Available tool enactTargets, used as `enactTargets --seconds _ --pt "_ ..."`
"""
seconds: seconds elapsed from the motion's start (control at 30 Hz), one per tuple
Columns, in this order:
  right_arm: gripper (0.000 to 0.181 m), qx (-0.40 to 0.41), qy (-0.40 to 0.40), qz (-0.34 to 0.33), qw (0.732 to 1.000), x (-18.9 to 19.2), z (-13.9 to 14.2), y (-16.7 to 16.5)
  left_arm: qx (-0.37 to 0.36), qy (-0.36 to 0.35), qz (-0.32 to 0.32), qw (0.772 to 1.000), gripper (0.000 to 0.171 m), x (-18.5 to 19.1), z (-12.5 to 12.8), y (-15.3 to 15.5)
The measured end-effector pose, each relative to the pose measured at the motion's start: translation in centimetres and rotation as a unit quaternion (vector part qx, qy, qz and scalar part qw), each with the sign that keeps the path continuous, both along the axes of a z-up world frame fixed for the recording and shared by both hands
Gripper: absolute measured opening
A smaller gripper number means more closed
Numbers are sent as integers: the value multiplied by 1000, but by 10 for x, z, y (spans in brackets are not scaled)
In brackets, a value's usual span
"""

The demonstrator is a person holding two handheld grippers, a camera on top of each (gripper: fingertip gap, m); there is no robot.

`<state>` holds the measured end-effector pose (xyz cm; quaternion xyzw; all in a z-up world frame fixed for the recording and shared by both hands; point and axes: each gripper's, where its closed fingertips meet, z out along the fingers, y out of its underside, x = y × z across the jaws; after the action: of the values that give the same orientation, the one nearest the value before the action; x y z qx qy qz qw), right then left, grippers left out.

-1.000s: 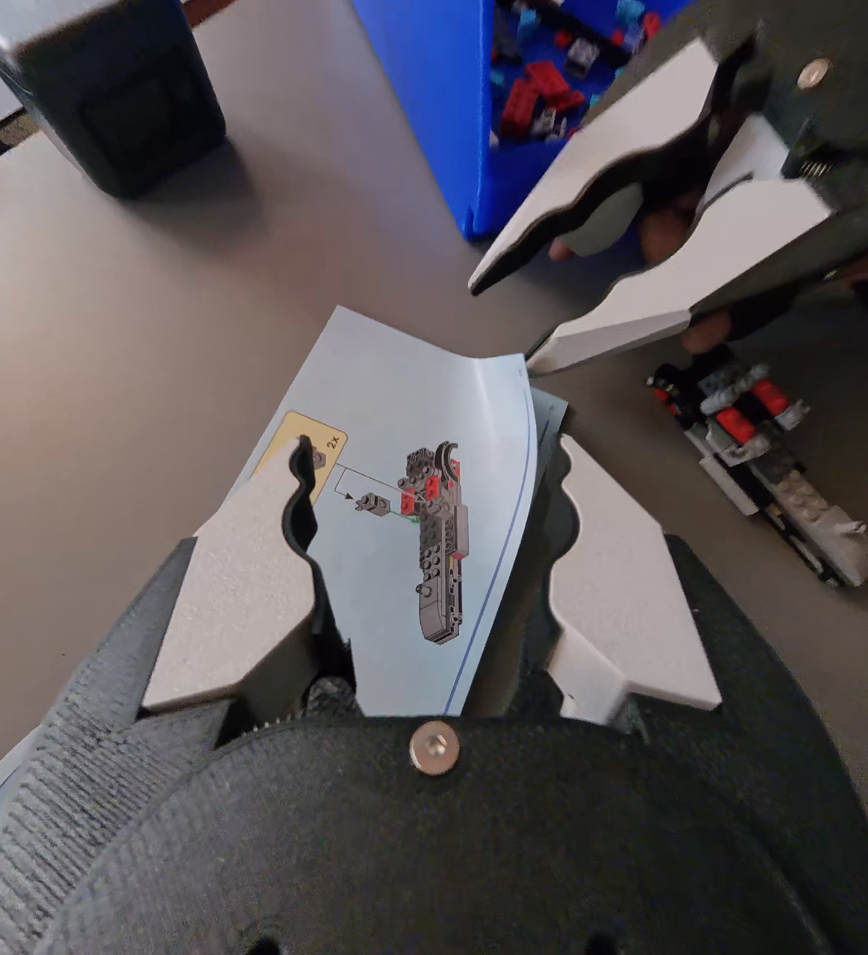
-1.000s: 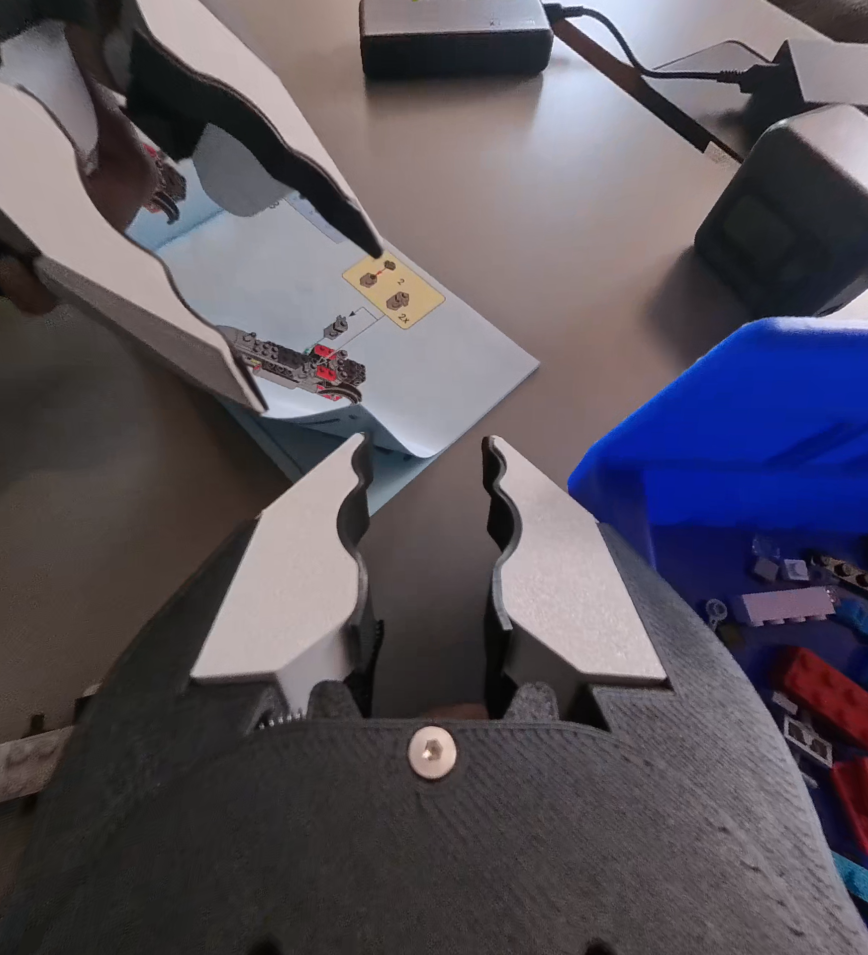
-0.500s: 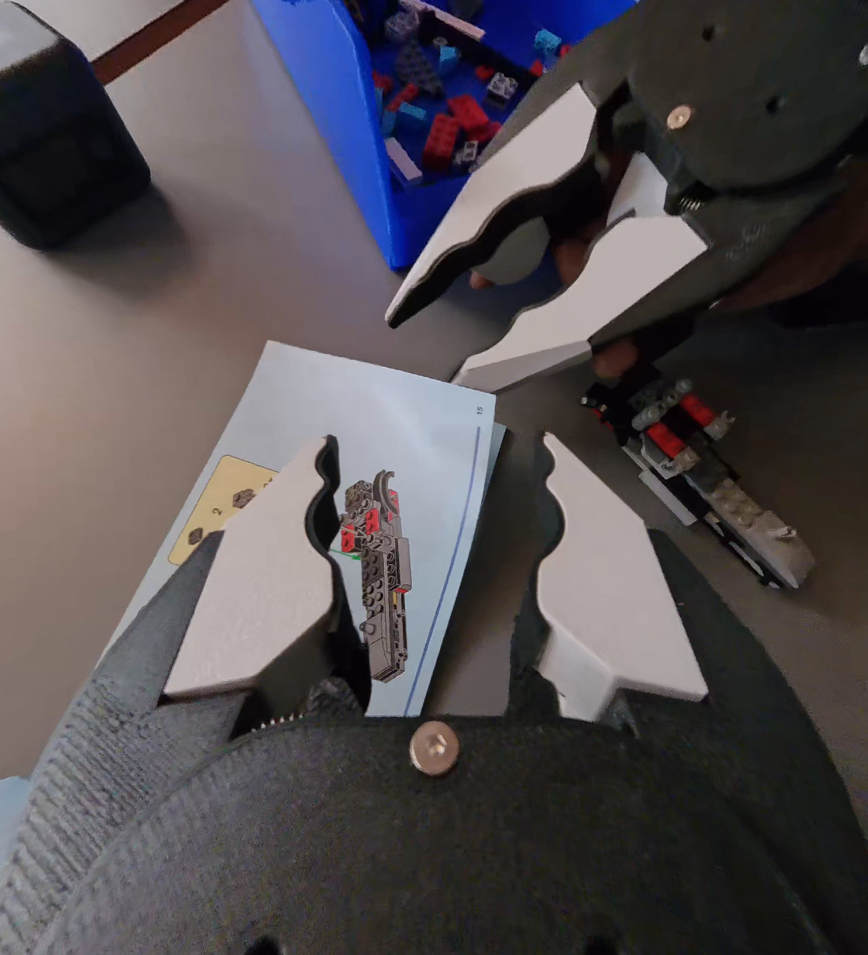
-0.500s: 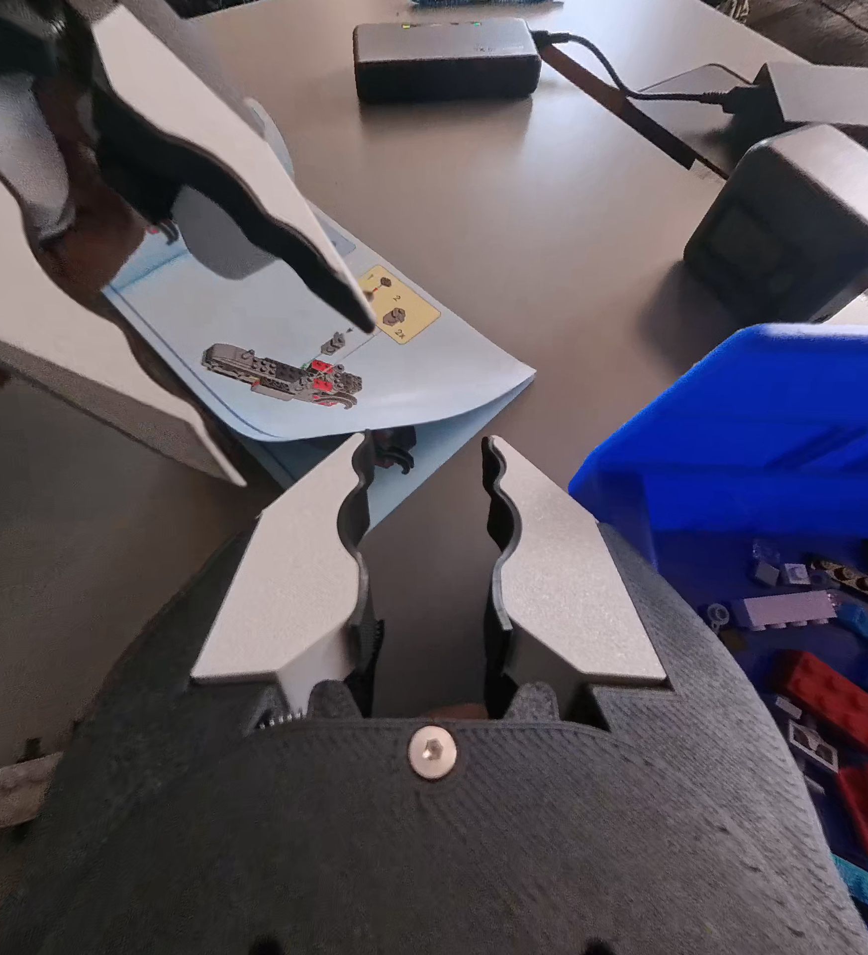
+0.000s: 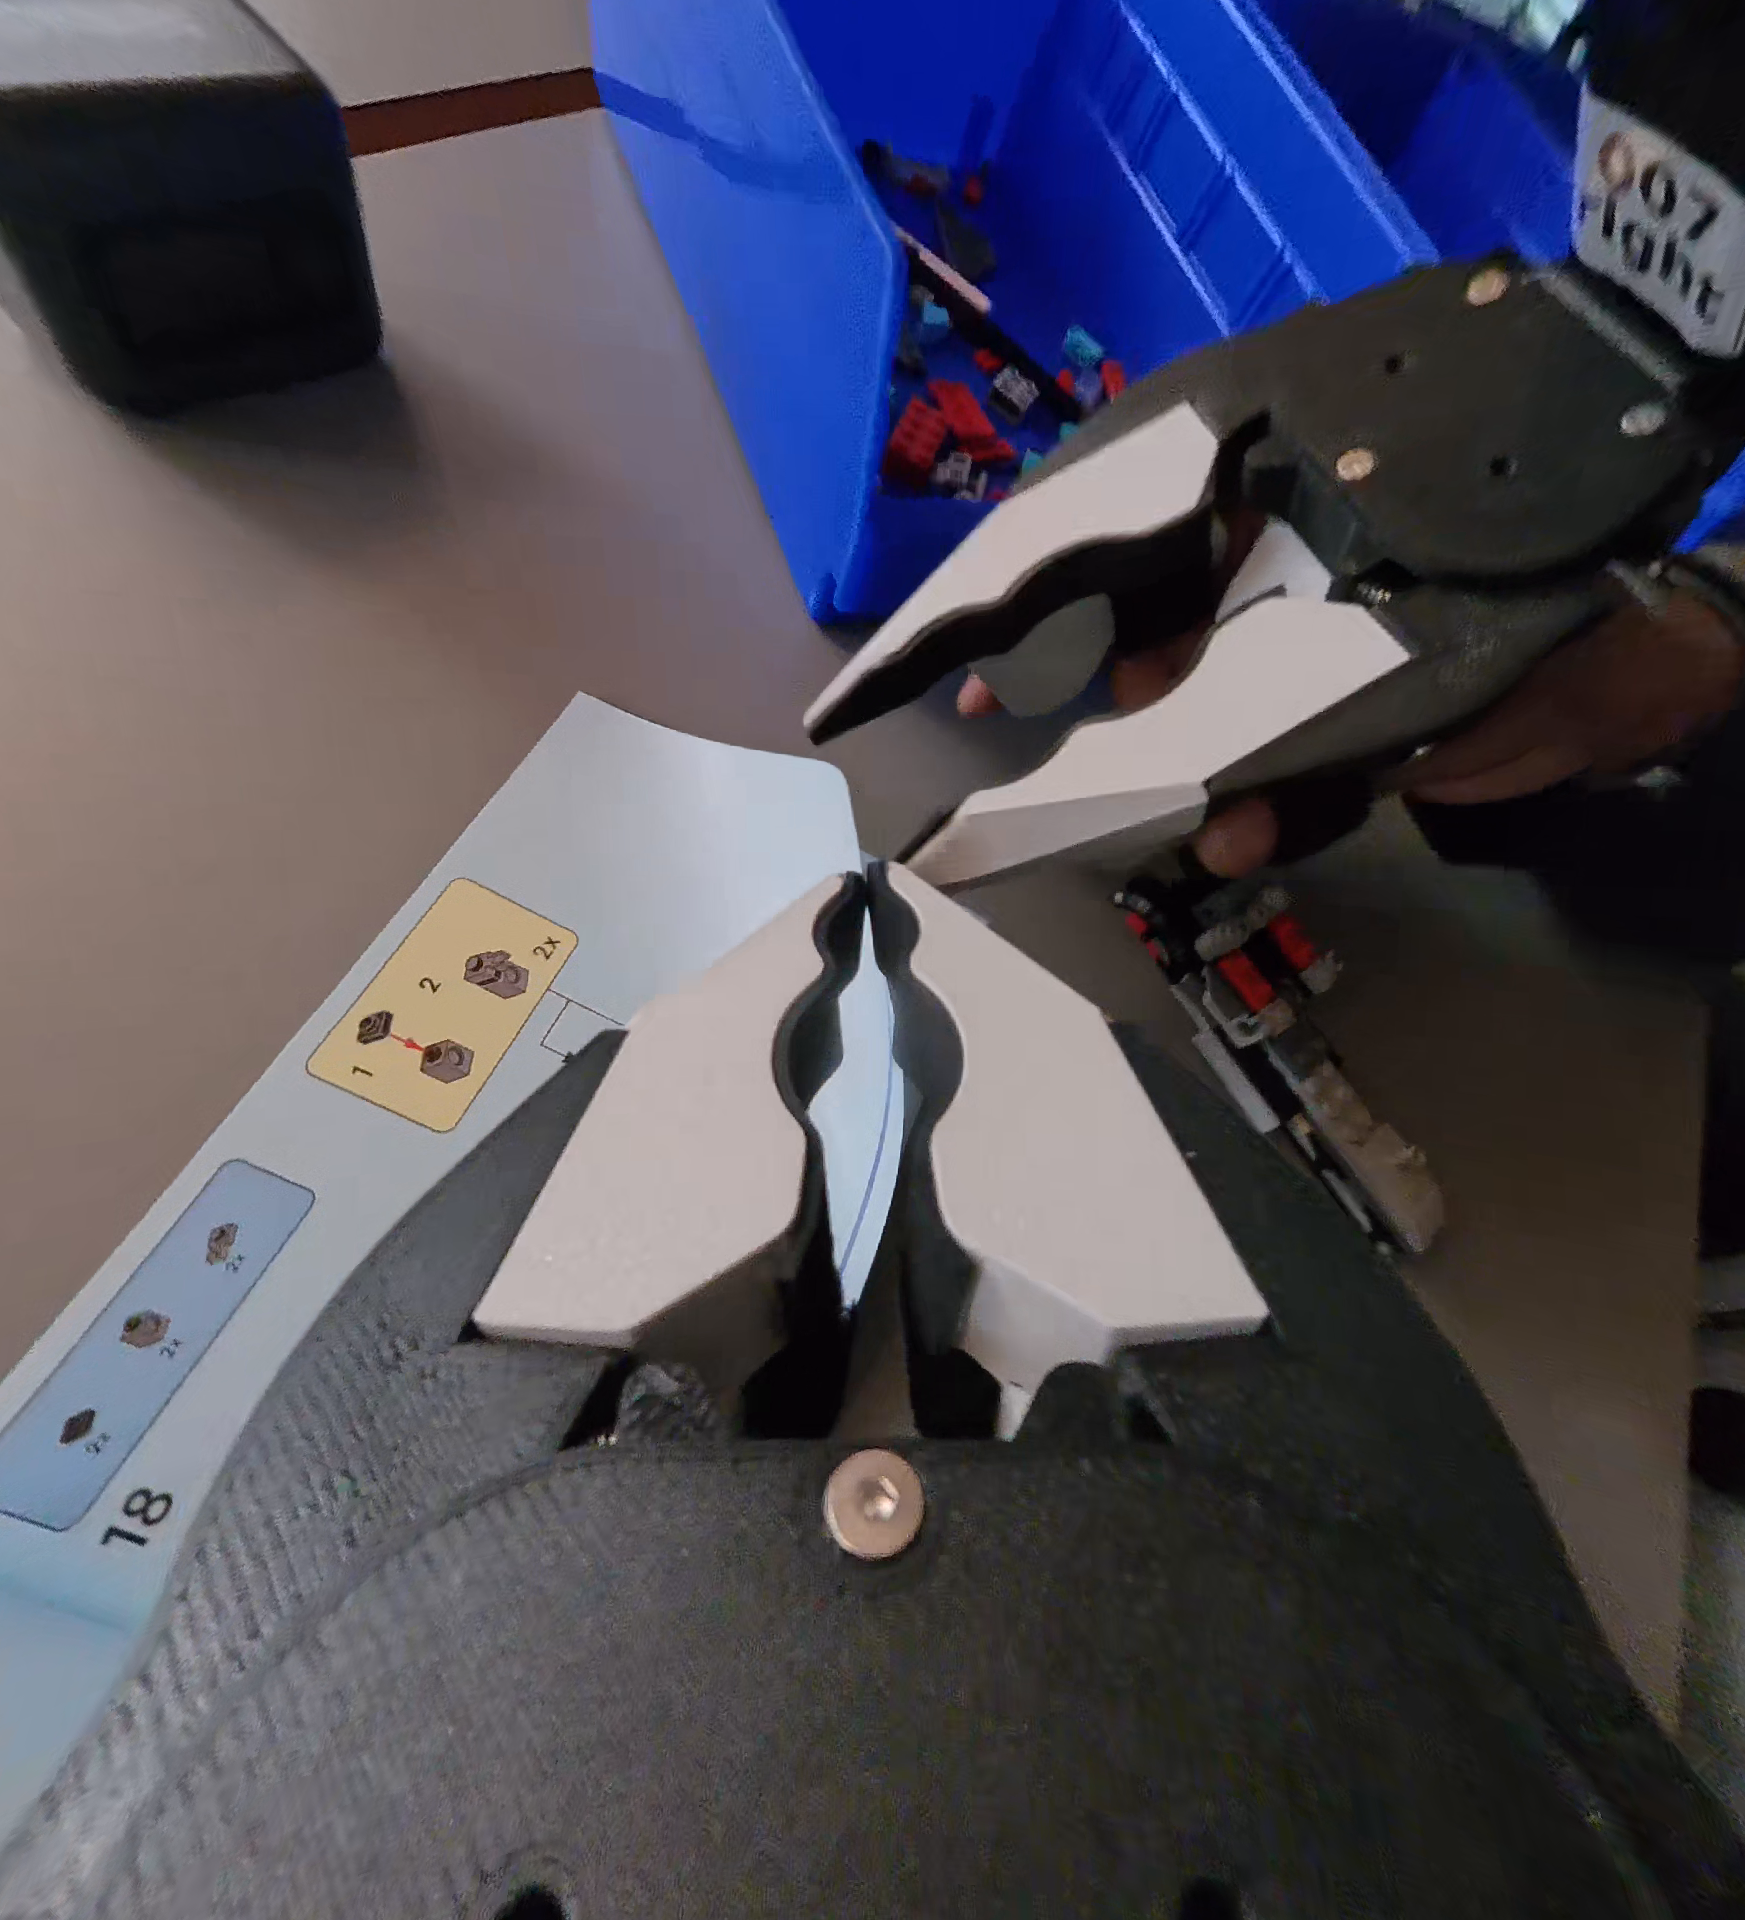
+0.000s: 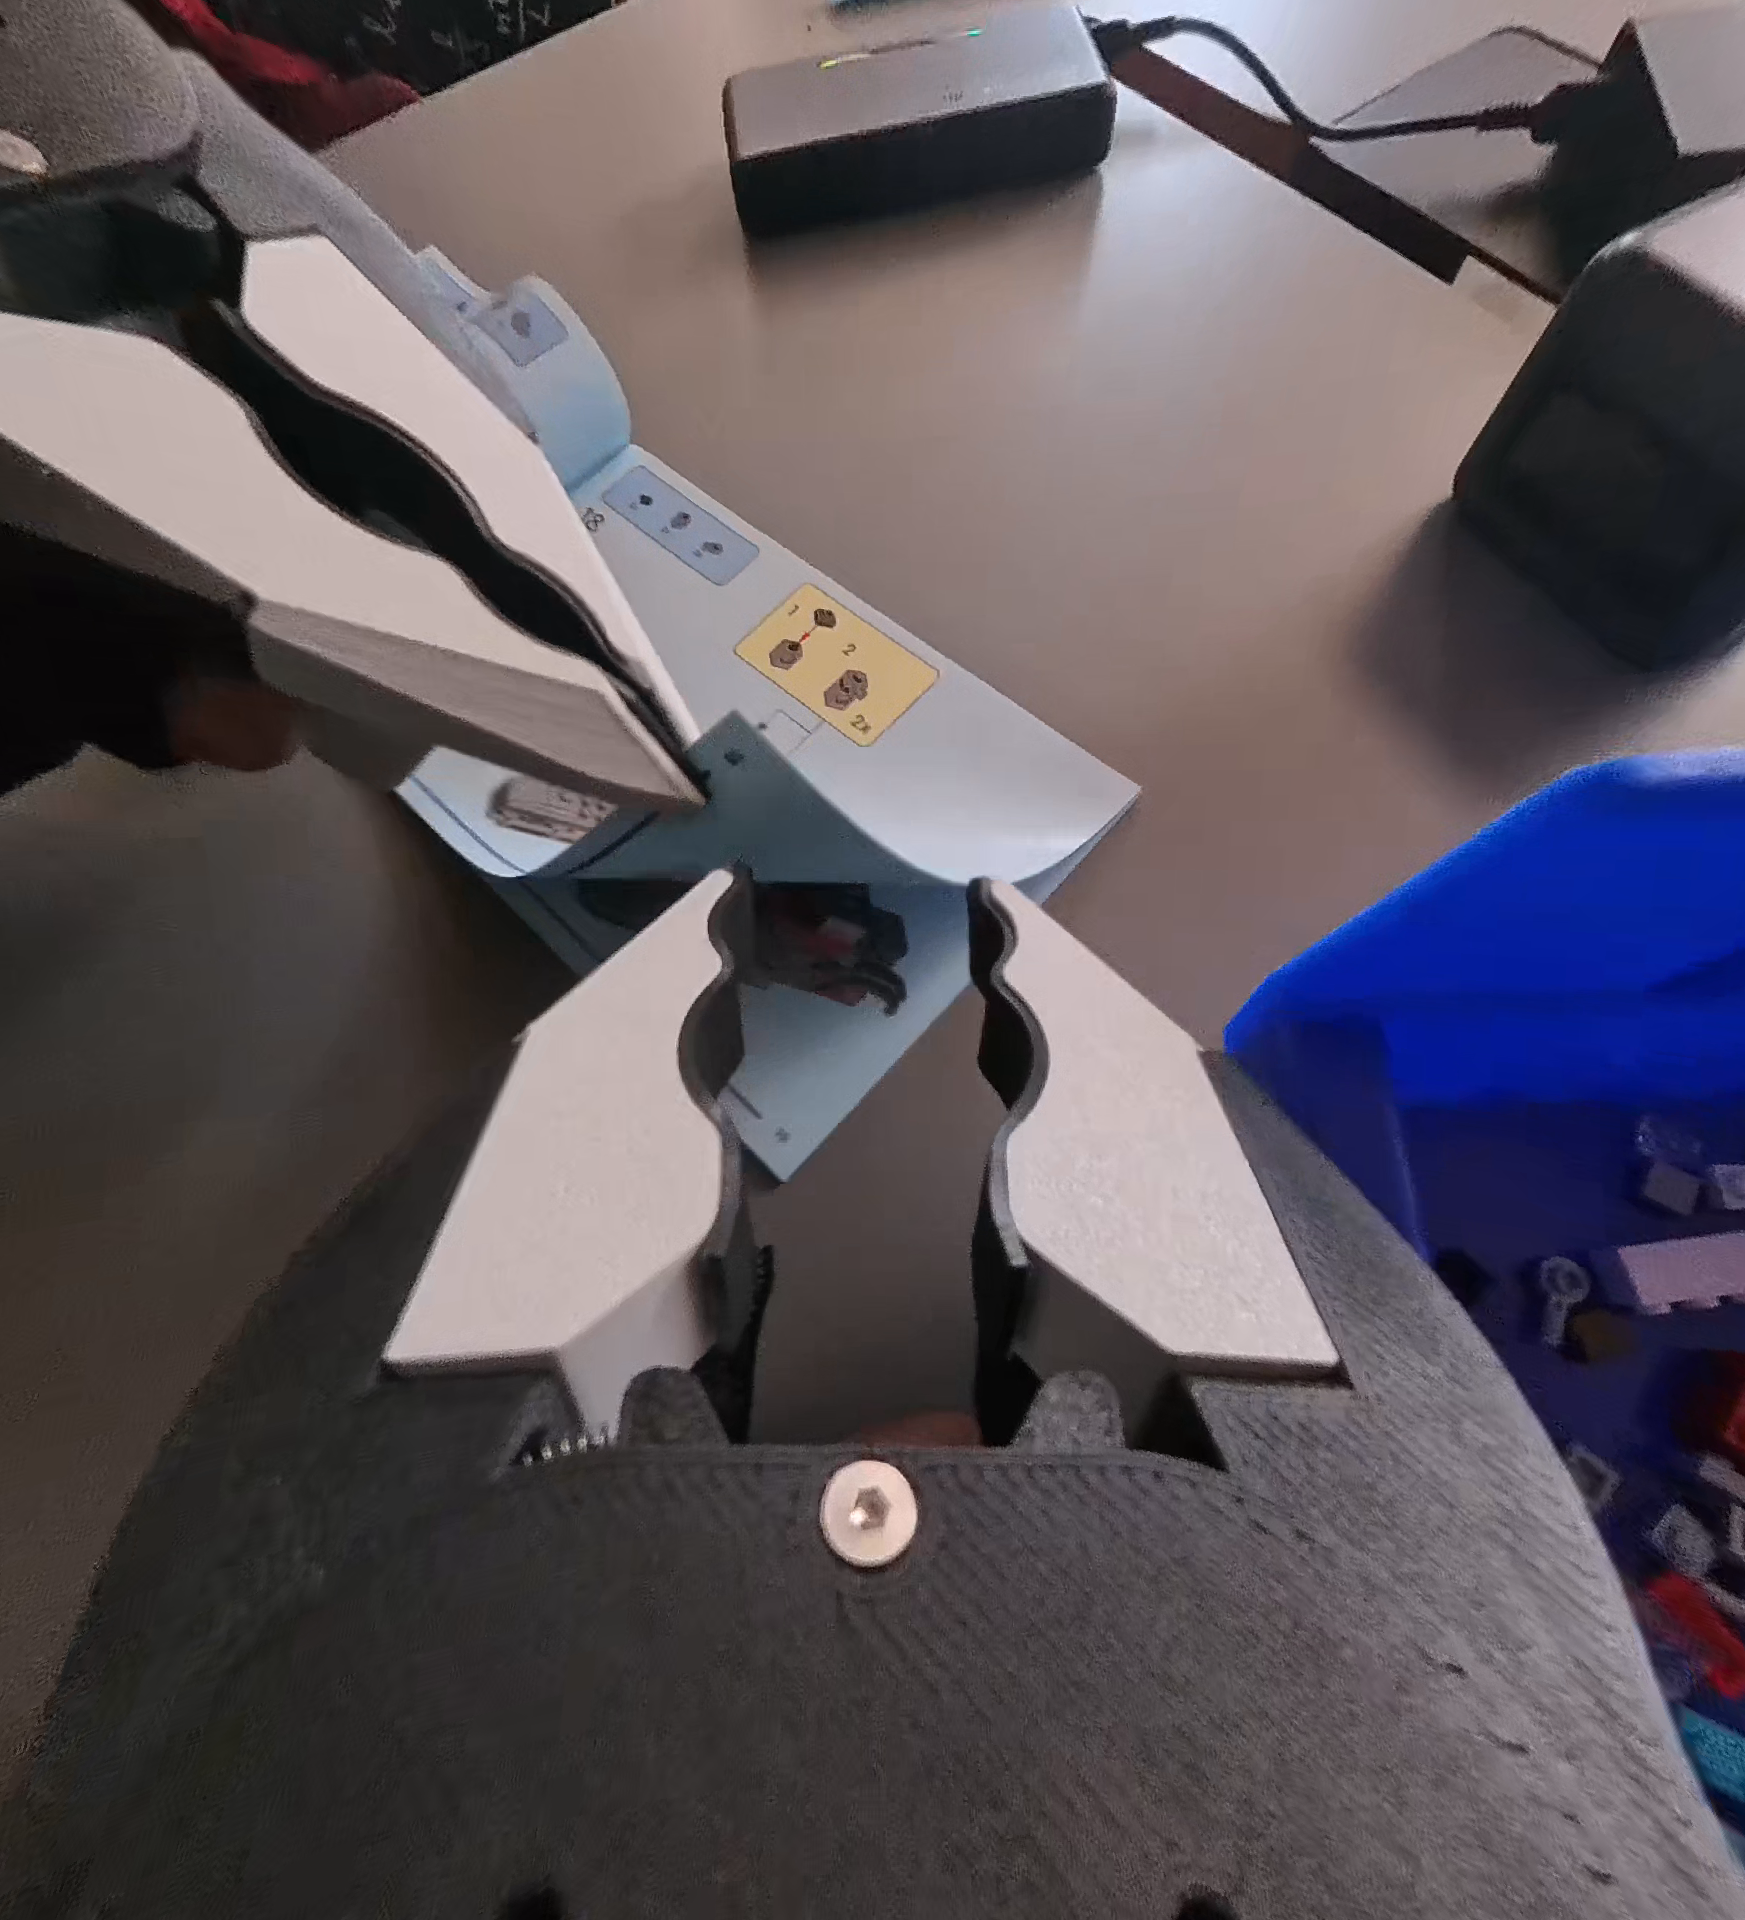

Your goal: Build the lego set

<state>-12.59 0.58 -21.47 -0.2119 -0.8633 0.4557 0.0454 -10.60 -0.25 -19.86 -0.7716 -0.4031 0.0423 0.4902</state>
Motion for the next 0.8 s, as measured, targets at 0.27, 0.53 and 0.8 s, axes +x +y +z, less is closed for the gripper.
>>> enactTargets --seconds 0.27,0.53,0.8 --pt "54 -136 -192 -21 972 17 26 -21 130 -23 61 989 1 -9 29 -23" --pt "70 -131 -204 -24 970 14 30 -38 189 -28 51 980 1 -6 40 -37" --pt "83 -156 -228 -5 961 9 39 -61 249 -37 48 967 2 -4 53 -48"
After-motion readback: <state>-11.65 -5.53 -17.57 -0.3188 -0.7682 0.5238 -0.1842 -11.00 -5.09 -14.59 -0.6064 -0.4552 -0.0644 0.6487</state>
